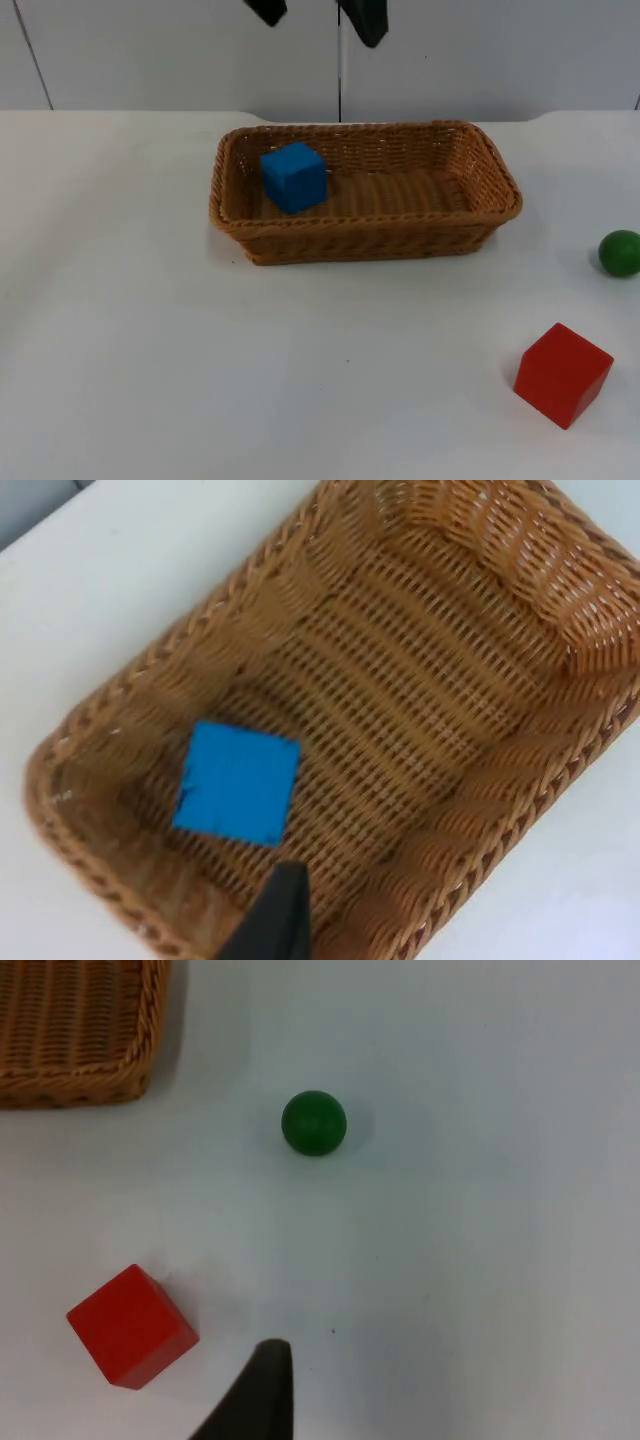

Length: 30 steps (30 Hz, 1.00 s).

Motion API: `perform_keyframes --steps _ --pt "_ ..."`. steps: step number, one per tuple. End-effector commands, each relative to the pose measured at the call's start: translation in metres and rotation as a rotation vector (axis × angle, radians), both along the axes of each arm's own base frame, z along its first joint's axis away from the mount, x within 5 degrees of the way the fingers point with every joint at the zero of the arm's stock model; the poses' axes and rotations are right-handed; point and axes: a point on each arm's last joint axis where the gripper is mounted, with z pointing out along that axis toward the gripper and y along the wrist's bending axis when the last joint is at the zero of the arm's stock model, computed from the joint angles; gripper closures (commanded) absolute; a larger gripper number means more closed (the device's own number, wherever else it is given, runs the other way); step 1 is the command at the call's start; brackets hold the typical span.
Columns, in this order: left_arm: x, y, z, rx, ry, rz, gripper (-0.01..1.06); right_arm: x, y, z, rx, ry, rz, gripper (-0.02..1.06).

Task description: Place all geometric objects except the red cube into the basket.

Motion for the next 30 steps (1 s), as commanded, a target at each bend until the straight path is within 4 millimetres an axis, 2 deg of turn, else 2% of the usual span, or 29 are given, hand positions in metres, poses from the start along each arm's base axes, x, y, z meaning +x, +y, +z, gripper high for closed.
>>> perform_keyframes --steps 1,4,10,11,13,15,18,20,24,25,27,29,30 --pt "-0.006 0.004 0.015 0.011 -0.018 0.017 0.00 0.001 -0.001 0.001 -0.015 -0.012 0.008 -0.01" --pt "-0.012 0.008 0.031 -0.006 -0.043 0.043 0.00 0.001 -0.001 0.001 -0.015 -0.012 0.008 -0.01" --pt "-0.020 0.010 0.041 -0.020 -0.049 0.054 0.00 0.000 -0.001 0.001 -0.015 -0.010 0.008 -0.01" --pt "-0.023 0.012 0.040 -0.015 -0.036 0.055 0.00 0.000 -0.001 0.001 -0.015 -0.010 0.008 -0.01" --pt "-0.034 0.017 0.019 0.022 0.038 0.058 0.00 0.000 -0.001 0.000 -0.014 -0.006 0.008 -0.01" --pt "-0.038 0.019 0.014 0.019 0.032 0.066 0.00 0.000 -0.001 0.000 -0.014 -0.004 0.008 -0.01" --pt "-0.057 0.030 -0.005 0.026 0.032 0.092 0.00 0.000 -0.001 0.000 -0.012 -0.002 0.007 -0.01" --pt "-0.064 0.034 -0.007 0.034 0.020 0.096 0.00 0.000 -0.001 0.000 -0.012 -0.002 0.007 -0.01" --pt "-0.097 0.057 -0.011 0.061 -0.015 0.116 0.00 0.000 0.000 0.000 -0.006 0.000 0.007 -0.01" --pt "-0.097 0.057 -0.011 0.061 -0.015 0.116 0.00 0.000 0.000 0.000 -0.006 0.000 0.007 -0.01" --pt "-0.113 0.078 -0.010 0.033 -0.036 0.187 0.00 0.000 0.000 0.000 -0.006 0.000 0.007 -0.01" --pt "-0.120 0.094 -0.014 0.023 -0.032 0.238 0.00 0.000 0.000 0.000 -0.006 0.000 0.007 -0.01" --pt "-0.120 0.094 -0.014 0.023 -0.032 0.238 0.00 0.000 0.000 0.000 -0.006 0.000 0.007 -0.01"
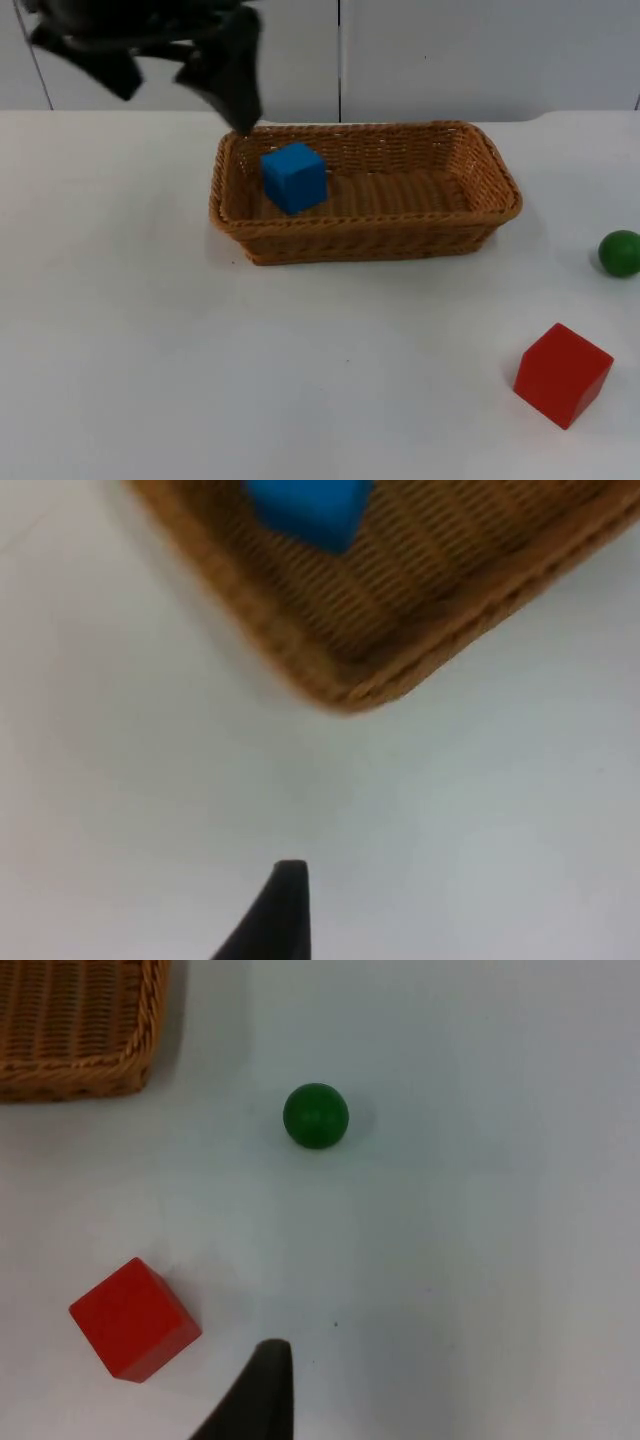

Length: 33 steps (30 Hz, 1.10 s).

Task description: Place all geometric objects except the red cube into the basket.

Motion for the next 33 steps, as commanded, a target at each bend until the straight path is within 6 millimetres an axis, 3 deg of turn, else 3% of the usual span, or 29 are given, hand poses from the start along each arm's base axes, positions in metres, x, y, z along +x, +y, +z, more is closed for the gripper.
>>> perform_keyframes --steps 1,5,6,9,15,28,33 --pt "-0.007 0.017 -0.001 -0.012 -0.012 0.062 0.00 0.000 0.000 0.001 -0.009 -0.009 0.008 -0.01" --pt "-0.028 0.067 -0.012 -0.009 0.025 0.211 0.00 0.000 0.000 0.001 -0.009 -0.009 0.008 -0.01" --pt "-0.028 0.067 -0.012 -0.009 0.025 0.211 0.00 0.000 0.000 0.001 -0.009 -0.009 0.008 -0.01" --pt "-0.042 0.097 -0.020 -0.028 0.045 0.317 0.00 0.000 0.000 0.001 -0.009 -0.009 0.008 -0.01" --pt "-0.064 0.124 -0.027 -0.047 0.015 0.430 0.00 0.000 0.000 0.001 -0.009 -0.011 0.008 -0.01" --pt "-0.069 0.130 -0.031 -0.012 -0.014 0.456 0.00 0.001 0.000 0.001 -0.009 -0.013 0.008 -0.01" --pt "-0.068 0.130 -0.031 -0.012 -0.015 0.456 0.00 0.015 0.001 -0.006 0.006 0.072 0.011 -0.01"
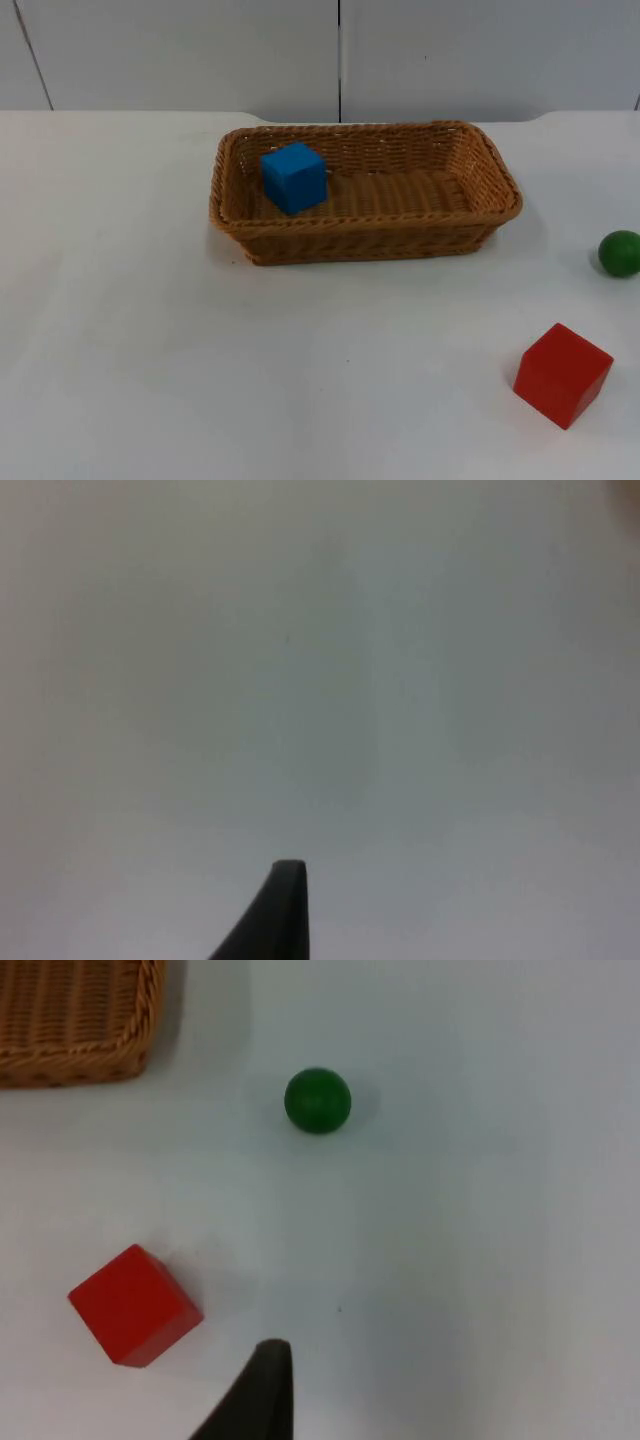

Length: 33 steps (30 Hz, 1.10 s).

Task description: Place all geometric objects except the red cube into the basket.

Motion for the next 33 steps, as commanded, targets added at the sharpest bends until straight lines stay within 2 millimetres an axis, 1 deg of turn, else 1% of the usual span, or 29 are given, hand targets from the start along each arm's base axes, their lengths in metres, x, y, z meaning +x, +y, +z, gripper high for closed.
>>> perform_keyframes --steps 1,4,5,7,9,10,11,12,13,14,17,19,20,21,22,24,25,29,30,33 --pt "-0.002 0.001 0.001 0.000 -0.011 0.013 0.00 0.010 0.002 -0.001 0.010 0.042 0.015 -0.01" --pt "-0.002 0.001 0.001 0.000 -0.011 0.013 0.00 0.040 0.007 0.000 0.039 0.112 0.046 -0.01" --pt "-0.002 0.001 0.001 0.000 -0.011 0.013 0.00 0.040 0.007 0.000 0.039 0.112 0.046 -0.01" --pt "-0.001 0.001 0.001 0.000 -0.013 0.013 0.00 0.066 0.008 -0.002 0.039 0.154 0.048 -0.01" --pt "-0.001 0.001 0.001 -0.003 -0.018 0.015 0.00 0.090 0.014 -0.009 0.028 0.200 0.071 -0.01" --pt "-0.001 0.001 0.001 -0.003 -0.018 0.015 0.00 0.090 0.014 -0.009 0.028 0.200 0.071 -0.01" --pt "-0.001 0.001 0.002 -0.005 -0.021 0.017 0.00 0.108 0.022 -0.020 0.002 0.244 0.103 -0.01" --pt "-0.001 0.001 0.002 -0.005 -0.021 0.017 0.00 0.119 0.029 -0.025 -0.032 0.258 0.136 -0.01" --pt "-0.001 0.001 0.002 -0.005 -0.021 0.017 0.00 0.130 0.037 -0.035 -0.064 0.285 0.171 -0.01" --pt "-0.001 0.001 0.002 -0.005 -0.021 0.017 0.00 0.130 0.037 -0.035 -0.064 0.285 0.171 -0.01" --pt "-0.001 0.001 0.002 -0.005 -0.021 0.017 0.00 0.164 0.059 -0.060 -0.138 0.305 0.247 -0.01" --pt "-0.001 0.001 0.002 -0.005 -0.021 0.017 0.00 0.185 0.069 -0.079 -0.169 0.322 0.274 -0.01" --pt "-0.001 0.001 0.002 -0.005 -0.021 0.017 0.00 0.185 0.069 -0.079 -0.169 0.322 0.274 -0.01" --pt "-0.001 0.001 0.002 -0.005 -0.021 0.017 0.00 0.194 0.070 -0.086 -0.183 0.326 0.278 -0.01" --pt "-0.001 0.001 0.002 -0.005 -0.021 0.017 0.00 0.207 0.072 -0.101 -0.204 0.348 0.287 -0.01" --pt "-0.001 0.001 0.002 -0.005 -0.021 0.017 0.00 0.222 0.071 -0.116 -0.230 0.354 0.292 -0.01" --pt "-0.001 0.001 0.002 -0.005 -0.021 0.017 0.00 0.222 0.071 -0.116 -0.230 0.354 0.292 -0.01" --pt "0.000 0.001 0.002 -0.005 -0.023 0.017 0.00 0.244 0.065 -0.147 -0.214 0.363 0.269 -0.01" --pt "0.000 0.001 0.002 -0.005 -0.023 0.017 0.00 0.244 0.065 -0.147 -0.214 0.363 0.269 -0.01" --pt "0.000 0.001 0.002 -0.005 -0.023 0.017 0.00 0.251 0.061 -0.167 -0.212 0.398 0.260 0.00"
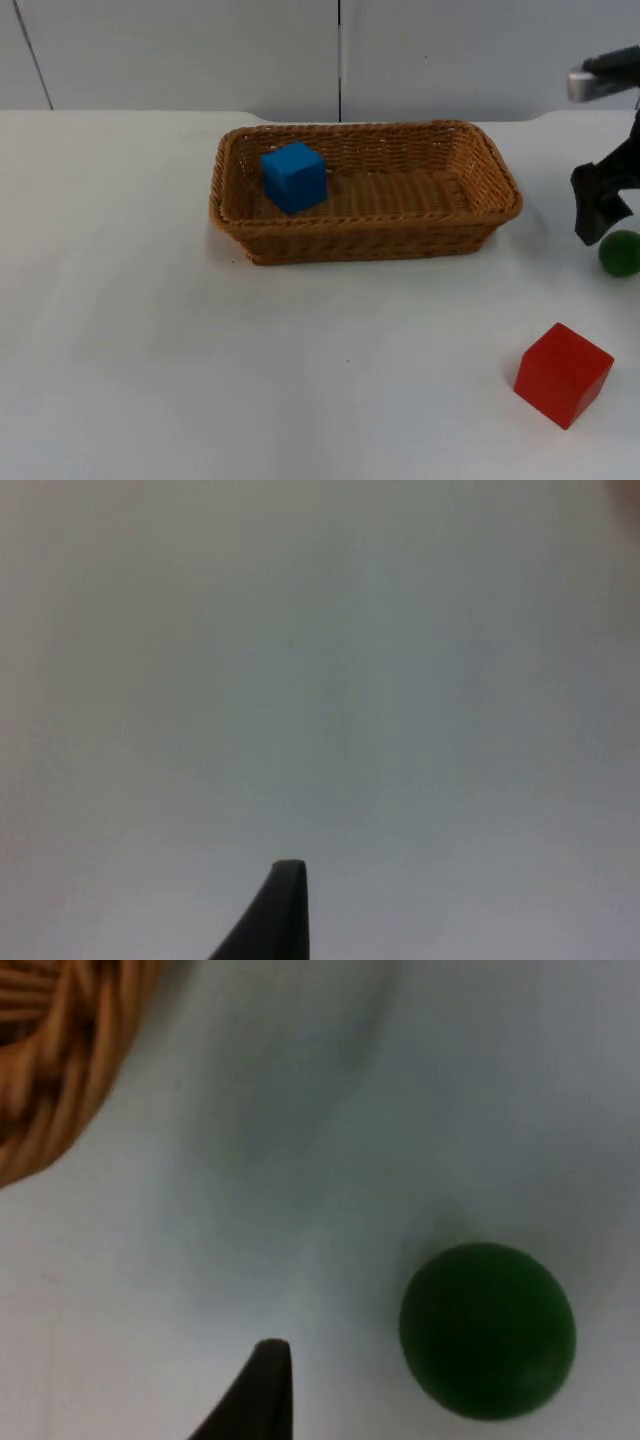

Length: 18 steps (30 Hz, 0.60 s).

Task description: Place all geometric objects except the red cube into the basket.

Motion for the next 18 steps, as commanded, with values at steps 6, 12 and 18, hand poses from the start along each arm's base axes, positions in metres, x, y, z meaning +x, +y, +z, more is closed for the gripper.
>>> perform_keyframes --steps 6,12,18 --pt "-0.001 0.001 0.002 -0.005 -0.021 0.013 0.00 0.010 -0.003 -0.031 -0.007 0.004 0.020 0.00" --pt "0.000 0.001 0.002 -0.005 -0.024 0.013 0.00 0.013 -0.002 -0.038 0.001 -0.010 0.023 0.06" --pt "0.000 0.001 0.002 -0.005 -0.024 0.013 0.00 0.011 -0.002 -0.039 -0.002 0.008 0.009 0.58"
